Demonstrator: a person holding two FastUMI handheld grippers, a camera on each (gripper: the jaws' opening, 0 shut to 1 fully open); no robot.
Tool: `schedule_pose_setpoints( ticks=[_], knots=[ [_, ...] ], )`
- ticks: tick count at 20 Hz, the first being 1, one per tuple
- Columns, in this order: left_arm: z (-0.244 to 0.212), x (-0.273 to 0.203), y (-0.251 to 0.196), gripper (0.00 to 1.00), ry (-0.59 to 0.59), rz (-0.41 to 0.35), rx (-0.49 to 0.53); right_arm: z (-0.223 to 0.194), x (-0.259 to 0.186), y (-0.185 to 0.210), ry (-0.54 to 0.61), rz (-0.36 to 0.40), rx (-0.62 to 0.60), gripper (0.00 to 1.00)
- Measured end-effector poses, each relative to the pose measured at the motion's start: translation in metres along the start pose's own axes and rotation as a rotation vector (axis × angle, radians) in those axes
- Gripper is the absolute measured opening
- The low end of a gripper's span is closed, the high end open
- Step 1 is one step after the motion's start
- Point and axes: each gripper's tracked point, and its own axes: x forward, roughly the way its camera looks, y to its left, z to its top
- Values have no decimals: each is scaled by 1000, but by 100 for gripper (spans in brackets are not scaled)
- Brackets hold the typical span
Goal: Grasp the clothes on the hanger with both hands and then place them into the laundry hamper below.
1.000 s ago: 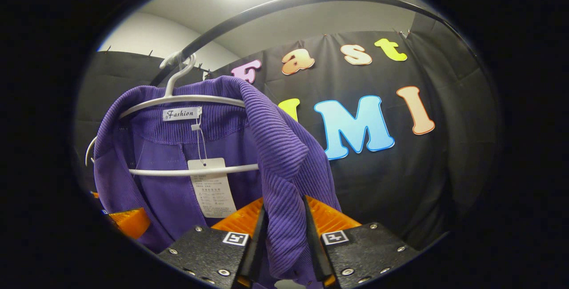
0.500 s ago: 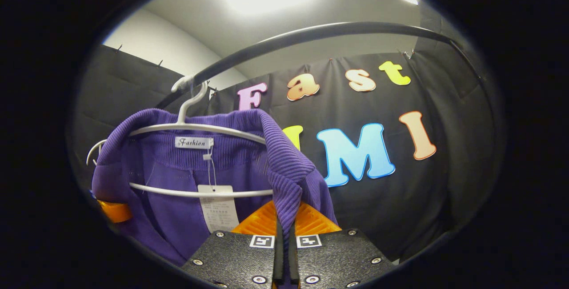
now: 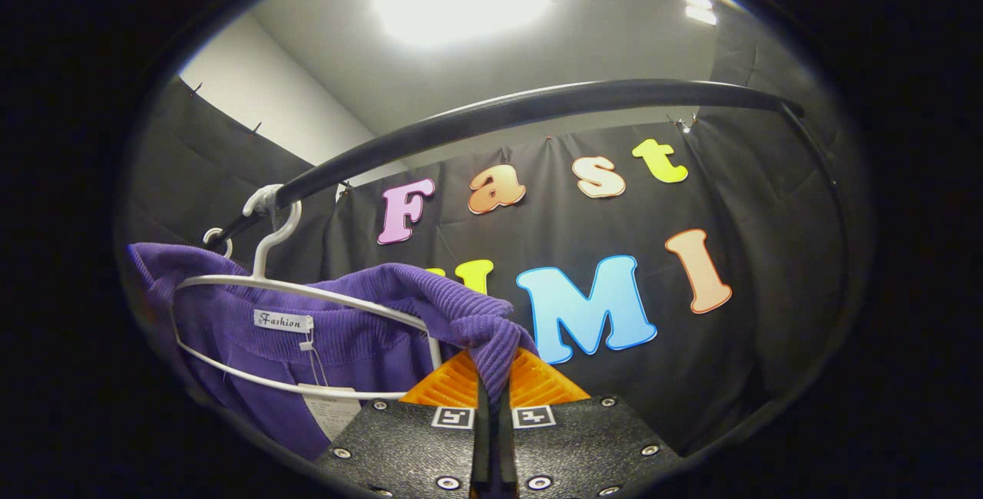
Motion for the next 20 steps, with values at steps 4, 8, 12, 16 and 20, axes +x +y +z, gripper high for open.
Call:
schedule_pose_setpoints(
  ticks=[4, 8, 12, 16, 20],
  knots=[
    [13, 5, 28, 4, -3, 23, -11, 4, 12, -7, -27, -10, -28, 4],
    [19, 18, 47, 0, 6, 21, 1, -2, 20, -15, -21, -19, -38, 4],
    [29, 26, 67, 5, -3, 23, 70, -13, 21, -21, -2, -23, -39, 4],
    [41, 40, 87, 7, -7, 32, 115, -25, 34, -35, 18, -46, -35, 4],
    [36, 60, 109, 8, 21, 0, 60, -41, 37, -36, 56, -37, -2, 4]
  ],
)
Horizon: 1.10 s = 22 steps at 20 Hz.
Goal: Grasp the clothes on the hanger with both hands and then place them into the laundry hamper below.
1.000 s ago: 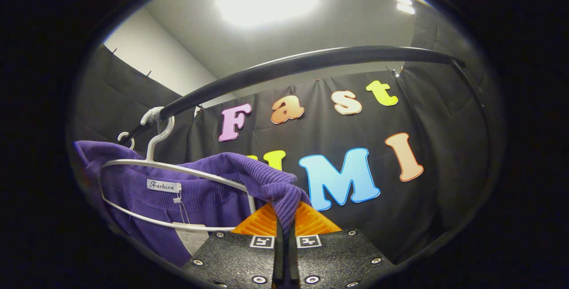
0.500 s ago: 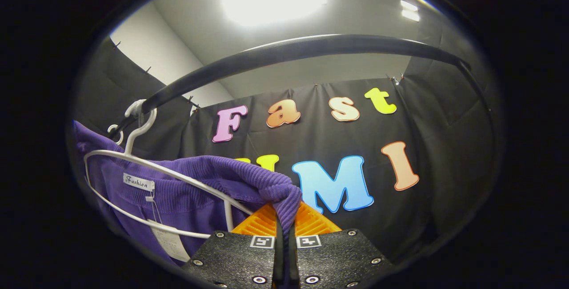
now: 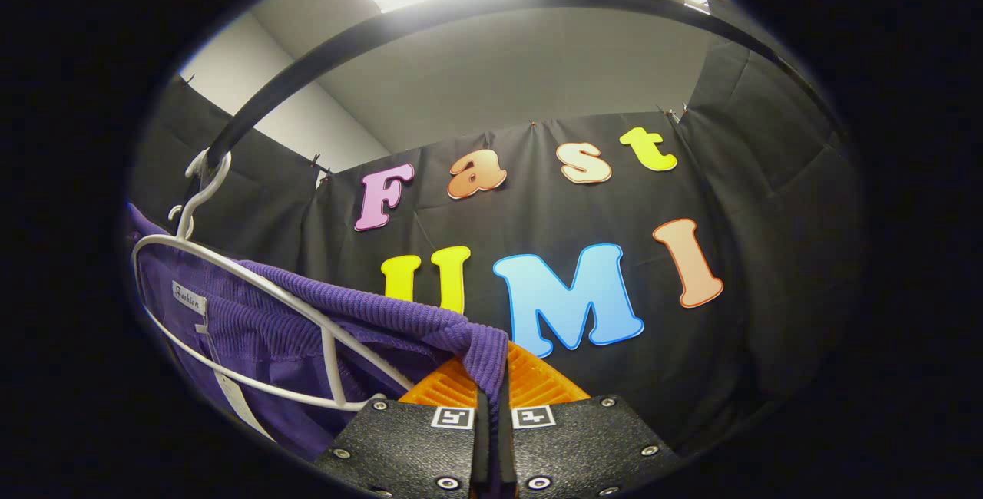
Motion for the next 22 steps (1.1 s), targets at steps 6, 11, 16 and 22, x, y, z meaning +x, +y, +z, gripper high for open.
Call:
schedule_pose_setpoints(
  ticks=[6, 11, 16, 22],
  knots=[
    [-24, 32, 7, 3, 63, -45, 20, -19, 8, 1, 60, 25, 45, 4],
    [-66, 38, -14, 3, 134, -104, -30, -69, 15, -12, 208, -2, 183, 4],
    [-96, 34, -24, 3, 178, -119, -25, -106, -1, -20, 299, -22, 172, 4],
    [-126, 15, -22, 3, 212, -105, -29, -125, -33, -15, 358, -10, 131, 4]
  ],
)
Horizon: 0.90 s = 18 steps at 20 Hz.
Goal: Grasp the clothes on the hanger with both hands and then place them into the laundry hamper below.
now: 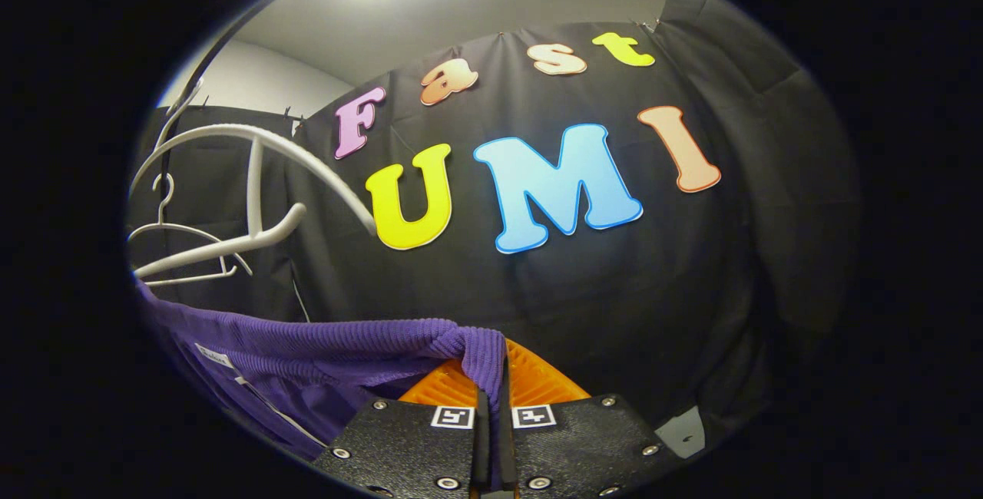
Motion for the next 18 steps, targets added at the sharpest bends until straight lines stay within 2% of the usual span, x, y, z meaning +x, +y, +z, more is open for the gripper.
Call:
schedule_pose_setpoints(
  ticks=[4, 11, 12, 13, 14, 17, 18],
  knots=[
    [-11, -26, 4, 3, -9, -3, -25, -9, -27, 6, 20, -4, -14, 4],
    [-9, -69, 1, 3, -55, -62, -83, 0, -92, 34, 17, 8, -29, 4],
    [-7, -74, -1, 7, -62, -75, -97, 3, -103, 40, 11, 16, -33, 4],
    [-6, -80, -3, 7, -70, -88, -106, 6, -113, 47, 6, 25, -36, 4],
    [-5, -86, -6, 3, -75, -103, -111, 8, -124, 53, -1, 32, -36, 4],
    [0, -104, -17, 3, -104, -138, -136, 15, -156, 71, -19, 52, -34, 4],
    [2, -108, -21, 0, -115, -153, -143, 15, -166, 76, -23, 55, -40, 4]
  ],
)
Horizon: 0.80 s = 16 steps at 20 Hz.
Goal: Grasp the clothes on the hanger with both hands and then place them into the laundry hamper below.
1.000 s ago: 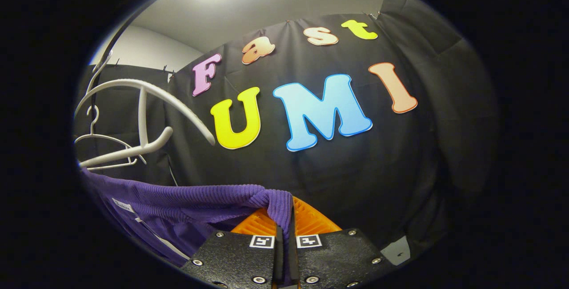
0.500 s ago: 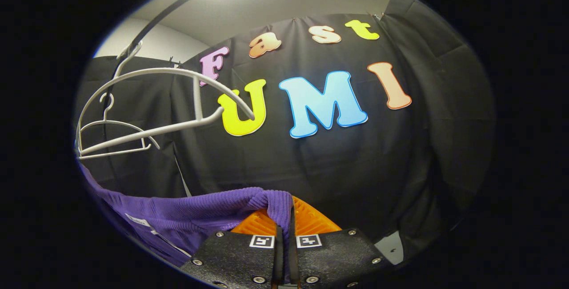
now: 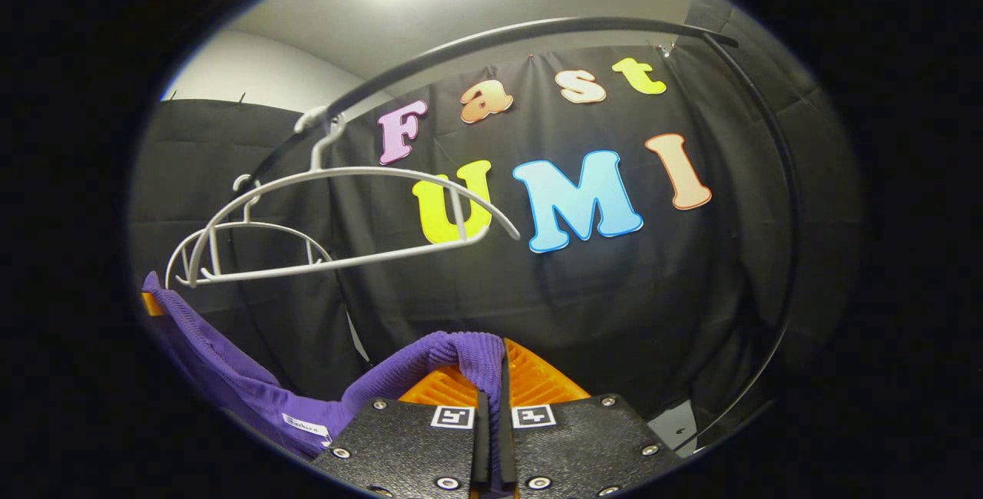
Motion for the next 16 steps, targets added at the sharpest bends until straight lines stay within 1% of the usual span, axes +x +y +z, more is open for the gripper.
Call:
schedule_pose_setpoints(
  ticks=[1, 2, 3, 4, 8, 12, 13, 14, 16],
  knots=[
    [-1, -5, -5, 3, -7, -16, -3, 0, -10, 7, -3, 8, -13, 2],
    [-2, -9, -11, 3, -10, -32, -6, 0, -19, 14, -4, 15, -28, 4],
    [-5, -13, -15, 8, -8, -46, -9, -1, -28, 21, -2, 25, -43, 2],
    [-7, -17, -20, 3, -5, -61, -15, -2, -36, 28, -3, 35, -53, 4],
    [-20, -38, -43, 3, 5, -127, -41, -10, -81, 61, -7, 69, -64, 4],
    [-39, -55, -72, 3, 6, -199, -88, -30, -110, 84, 20, 88, -82, 4],
    [-48, -58, -78, 8, 17, -212, -94, -37, -116, 89, 32, 94, -84, 4],
    [-56, -61, -84, 3, 28, -225, -98, -45, -122, 93, 48, 98, -85, 4],
    [-74, -66, -92, 3, 52, -240, -103, -61, -132, 100, 80, 100, -80, 4]
  ],
)
